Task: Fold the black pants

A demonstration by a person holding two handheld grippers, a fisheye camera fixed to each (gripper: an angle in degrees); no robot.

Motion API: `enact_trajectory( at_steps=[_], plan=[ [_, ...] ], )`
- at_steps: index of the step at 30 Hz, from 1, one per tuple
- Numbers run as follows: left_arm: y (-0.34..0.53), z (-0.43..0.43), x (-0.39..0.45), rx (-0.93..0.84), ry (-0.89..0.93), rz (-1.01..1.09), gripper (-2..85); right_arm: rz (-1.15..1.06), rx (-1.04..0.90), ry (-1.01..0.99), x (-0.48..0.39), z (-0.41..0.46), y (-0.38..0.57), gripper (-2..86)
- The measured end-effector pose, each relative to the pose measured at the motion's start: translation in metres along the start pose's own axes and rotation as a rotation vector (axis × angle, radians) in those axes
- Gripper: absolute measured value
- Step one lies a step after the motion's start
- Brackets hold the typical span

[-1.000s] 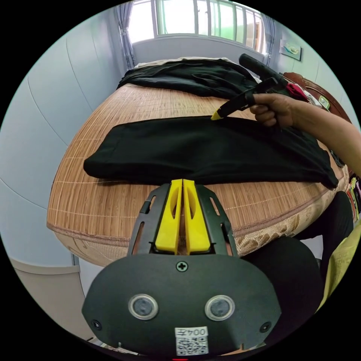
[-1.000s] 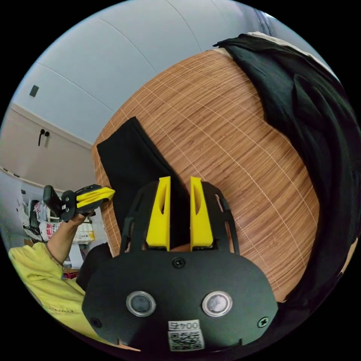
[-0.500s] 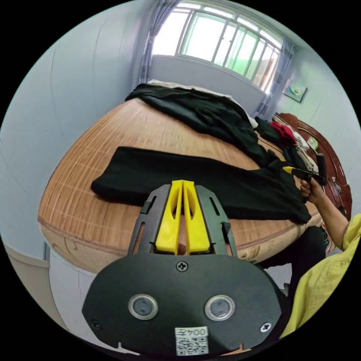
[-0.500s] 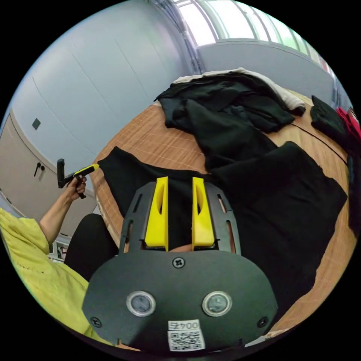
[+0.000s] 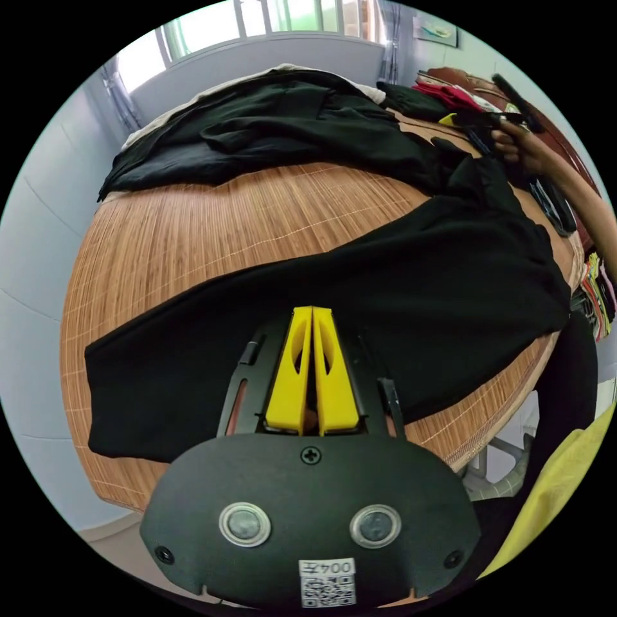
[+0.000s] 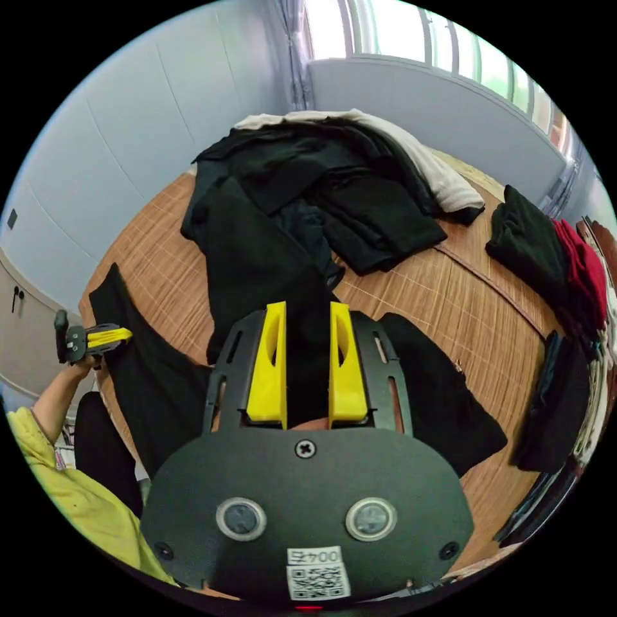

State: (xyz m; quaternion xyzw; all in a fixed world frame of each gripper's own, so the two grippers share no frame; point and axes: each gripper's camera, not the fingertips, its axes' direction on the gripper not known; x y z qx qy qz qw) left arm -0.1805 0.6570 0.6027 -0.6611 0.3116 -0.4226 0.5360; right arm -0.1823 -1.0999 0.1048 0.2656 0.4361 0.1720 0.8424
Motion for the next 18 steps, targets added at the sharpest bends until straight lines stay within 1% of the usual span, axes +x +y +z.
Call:
enact_trajectory(
  at_steps=[2,4,6,8,9,12,13,14,15,17,18],
  plan=[
    [-0.011,-0.003,0.007,0.038,-0.015,-0.015,0.1,-0.033,-0.153,0.037,0.013,0.031,-0.021,11.0],
    [-0.026,-0.006,0.016,0.032,-0.046,0.0,0.1,-0.041,-0.248,0.048,0.021,0.051,-0.028,10.6],
    [-0.039,-0.008,0.023,0.034,-0.072,0.01,0.1,-0.031,-0.314,0.03,0.03,0.066,-0.028,6.8],
    [-0.056,-0.012,0.03,0.036,-0.086,0.015,0.1,-0.036,-0.368,-0.043,0.038,0.074,-0.019,2.2],
    [-0.061,-0.013,0.031,0.036,-0.086,0.015,0.1,-0.035,-0.361,-0.049,0.039,0.072,-0.016,1.9],
    [-0.083,-0.018,0.035,0.037,-0.079,0.011,0.1,-0.05,-0.24,-0.049,0.038,0.038,0.004,0.7],
    [-0.092,-0.019,0.037,0.038,-0.078,0.009,0.1,-0.066,-0.162,-0.055,0.031,0.014,0.014,0.4],
    [-0.1,-0.021,0.039,0.037,-0.079,0.008,0.1,-0.097,-0.078,-0.062,0.02,-0.013,0.027,0.2],
    [-0.105,-0.022,0.04,0.037,-0.081,0.008,0.1,-0.117,-0.042,-0.063,0.012,-0.027,0.034,0.1],
    [-0.122,-0.025,0.044,0.037,-0.09,0.009,0.1,-0.209,0.079,0.0,-0.03,-0.08,0.071,-0.1],
    [-0.127,-0.026,0.045,0.037,-0.092,0.009,0.1,-0.23,0.101,0.02,-0.043,-0.092,0.082,-0.1]
  ],
)
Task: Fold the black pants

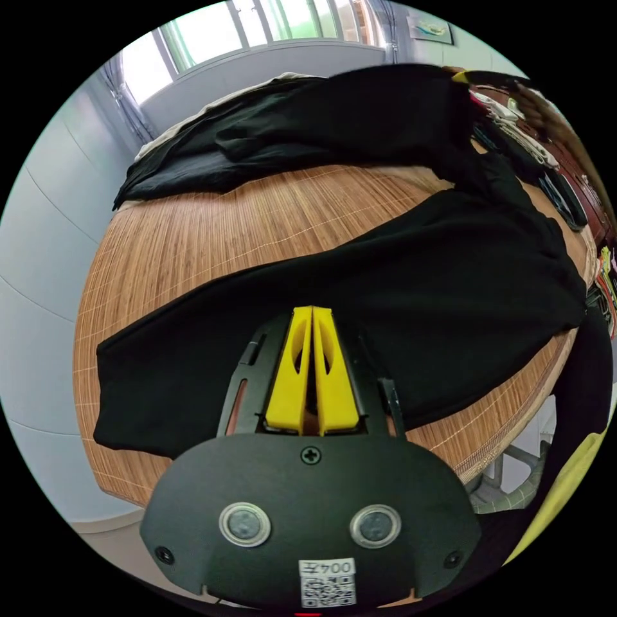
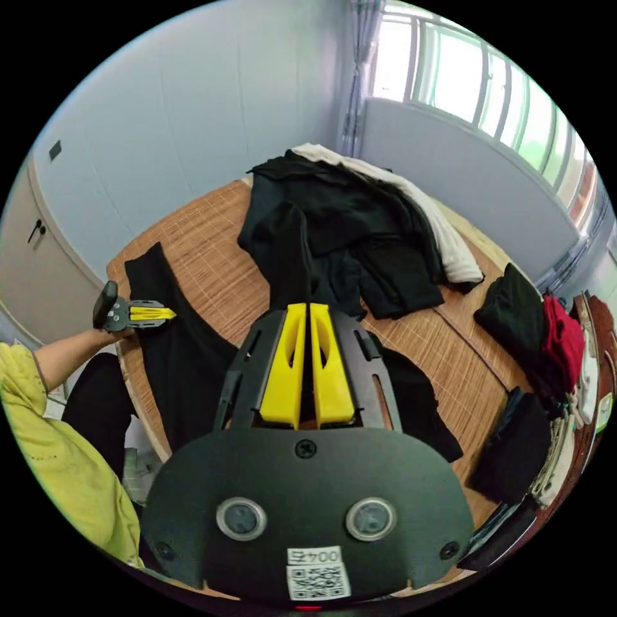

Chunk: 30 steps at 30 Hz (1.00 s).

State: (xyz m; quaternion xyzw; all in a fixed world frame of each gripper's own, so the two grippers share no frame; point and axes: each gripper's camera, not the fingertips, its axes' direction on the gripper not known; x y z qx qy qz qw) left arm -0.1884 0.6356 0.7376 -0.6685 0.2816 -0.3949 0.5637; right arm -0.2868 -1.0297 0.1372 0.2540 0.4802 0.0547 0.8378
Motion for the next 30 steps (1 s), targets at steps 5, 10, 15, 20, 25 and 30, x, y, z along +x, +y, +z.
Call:
enact_trajectory(
  at_steps=[5,10,15,20,25,30],
  plan=[
    [-0.039,-0.005,0.008,-0.002,-0.026,0.001,0.1,-0.198,0.095,0.157,-0.145,-0.061,0.093,0.2],
    [-0.072,-0.009,0.014,-0.001,-0.048,0.0,0.3,-0.114,0.038,0.169,-0.223,-0.011,0.194,1.8],
    [-0.107,-0.012,0.003,-0.024,0.01,-0.073,1.0,0.023,-0.17,0.054,-0.214,0.058,0.251,6.5],
    [-0.155,-0.032,-0.017,-0.07,0.098,-0.153,4.1,0.173,-0.049,-0.168,-0.161,0.042,0.293,8.9],
    [-0.222,-0.082,-0.011,0.109,0.118,-0.168,7.8,0.348,0.014,-0.351,-0.11,0.058,0.352,10.0],
    [-0.333,-0.087,0.032,0.14,0.101,-0.071,11.8,0.512,0.121,-0.486,-0.071,0.078,0.409,10.5]
  ],
)
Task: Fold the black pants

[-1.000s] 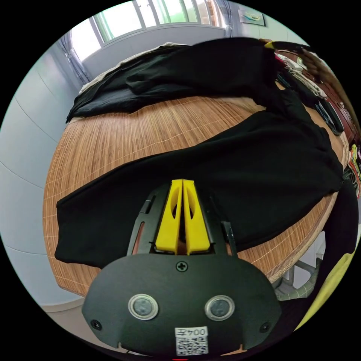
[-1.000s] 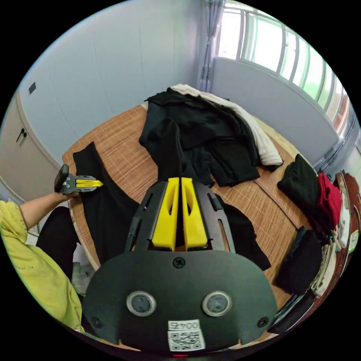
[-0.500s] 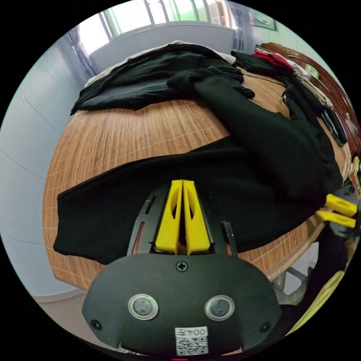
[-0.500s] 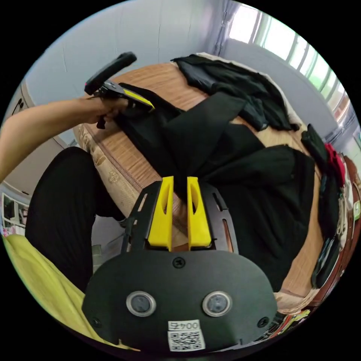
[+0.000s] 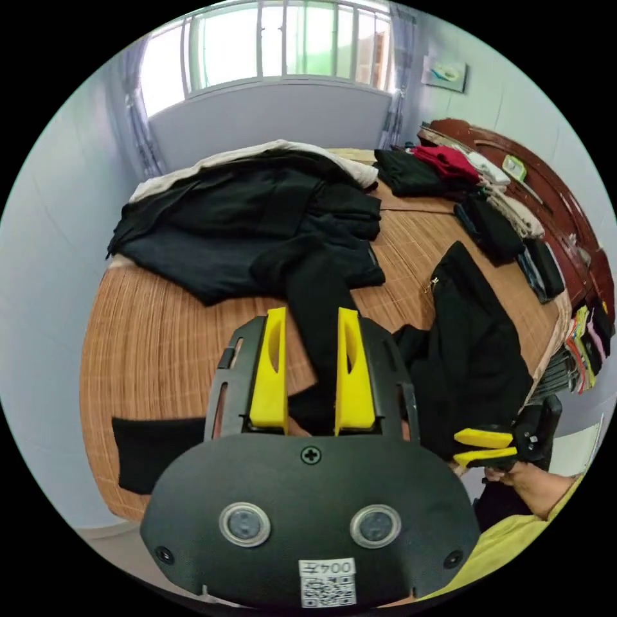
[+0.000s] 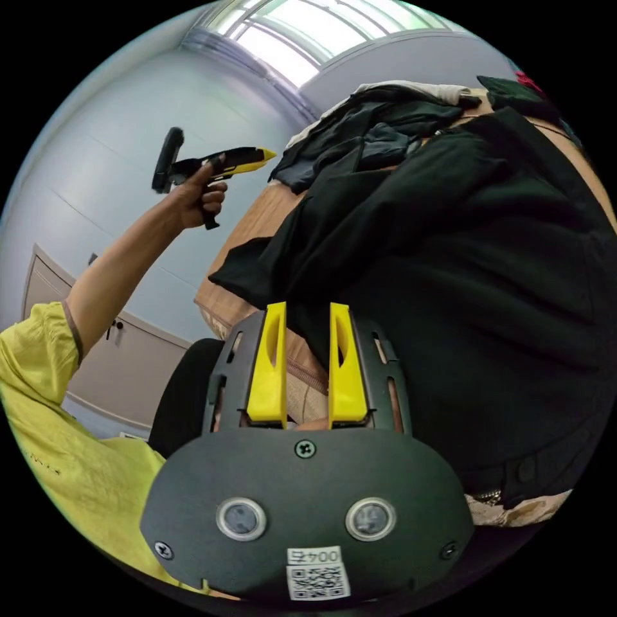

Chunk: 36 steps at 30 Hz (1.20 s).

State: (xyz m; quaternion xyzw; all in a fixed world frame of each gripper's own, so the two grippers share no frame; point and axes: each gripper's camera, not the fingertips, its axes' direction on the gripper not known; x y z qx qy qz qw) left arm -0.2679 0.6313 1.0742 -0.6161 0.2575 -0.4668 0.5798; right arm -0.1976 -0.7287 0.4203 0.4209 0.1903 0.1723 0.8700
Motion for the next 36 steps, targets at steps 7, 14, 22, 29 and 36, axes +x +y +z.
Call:
enact_trajectory(
  at_steps=[7,14,22,29,36],
  plan=[
    [-0.111,0.128,0.078,-0.237,-0.267,0.243,17.2,0.098,0.059,-0.142,0.058,-0.004,0.024,8.9],
    [-0.132,0.216,0.06,-0.404,-0.254,0.168,16.0,0.073,0.047,-0.139,0.066,0.001,0.018,7.2],
    [-0.118,0.199,-0.006,-0.366,-0.16,0.165,2.2,0.055,0.052,-0.171,0.051,0.008,0.006,5.1],
    [-0.054,0.109,-0.124,-0.073,0.052,-0.078,1.2,-0.009,0.09,-0.099,0.002,0.001,-0.02,9.6],
    [0.087,0.059,-0.241,0.199,0.323,-0.279,1.2,-0.209,0.055,0.268,-0.038,-0.033,-0.13,10.8]
  ],
)
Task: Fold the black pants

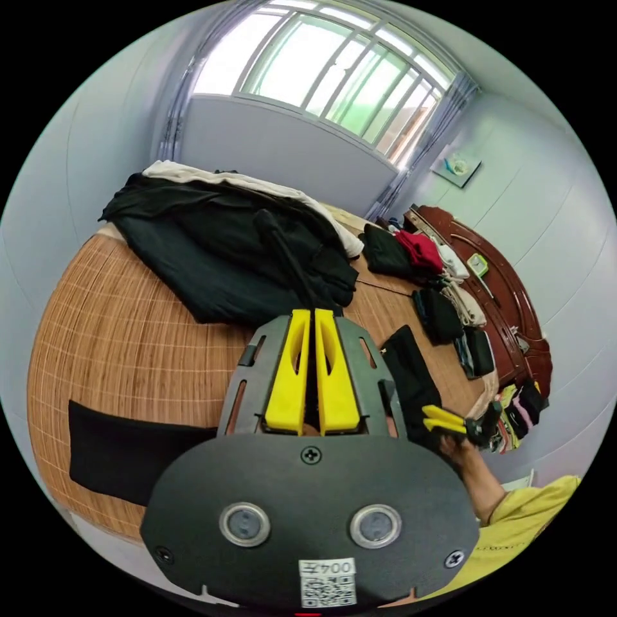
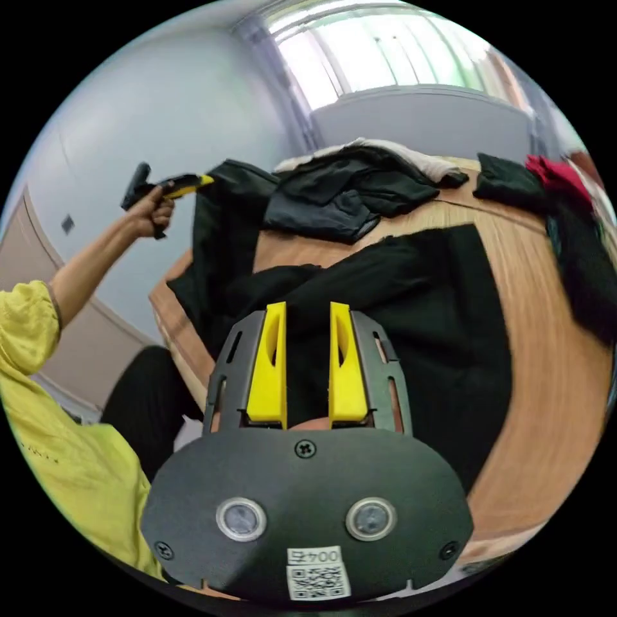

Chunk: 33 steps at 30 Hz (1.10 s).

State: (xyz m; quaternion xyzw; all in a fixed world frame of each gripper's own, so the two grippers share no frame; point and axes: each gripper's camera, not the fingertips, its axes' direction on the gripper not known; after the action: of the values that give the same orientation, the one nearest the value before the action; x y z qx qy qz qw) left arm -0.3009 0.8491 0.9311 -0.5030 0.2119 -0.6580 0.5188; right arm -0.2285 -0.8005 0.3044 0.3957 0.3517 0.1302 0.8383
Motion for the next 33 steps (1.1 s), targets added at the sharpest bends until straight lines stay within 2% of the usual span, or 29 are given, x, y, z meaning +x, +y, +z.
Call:
enact_trajectory(
  at_steps=[6,8,14,17,20,24,29,33],
  plan=[
    [0.07,-0.016,-0.086,0.023,0.047,-0.035,1.2,-0.398,-0.438,0.314,-0.009,0.038,-0.18,11.8],
    [0.092,-0.017,-0.113,0.024,0.065,-0.025,1.2,-0.586,-0.645,0.459,-0.025,0.071,-0.233,12.5],
    [0.143,-0.013,-0.17,0.009,0.105,0.006,1.2,-0.906,-1.048,0.609,-0.059,0.172,-0.292,13.5],
    [0.164,-0.011,-0.193,-0.016,0.091,0.04,1.3,-0.951,-1.204,0.606,-0.066,0.21,-0.299,11.5],
    [0.184,-0.009,-0.216,-0.04,0.072,0.064,1.2,-0.899,-1.245,0.524,-0.074,0.22,-0.312,6.1],
    [0.204,-0.017,-0.25,-0.024,0.087,0.033,1.2,-0.816,-1.154,0.459,-0.089,0.179,-0.336,3.8],
    [0.223,-0.068,-0.296,0.119,0.131,-0.022,1.3,-0.619,-0.926,0.413,-0.104,0.052,-0.356,3.3],
    [0.243,-0.116,-0.327,0.248,0.147,-0.05,1.3,-0.527,-0.81,0.445,-0.119,-0.026,-0.333,3.2]
  ],
)
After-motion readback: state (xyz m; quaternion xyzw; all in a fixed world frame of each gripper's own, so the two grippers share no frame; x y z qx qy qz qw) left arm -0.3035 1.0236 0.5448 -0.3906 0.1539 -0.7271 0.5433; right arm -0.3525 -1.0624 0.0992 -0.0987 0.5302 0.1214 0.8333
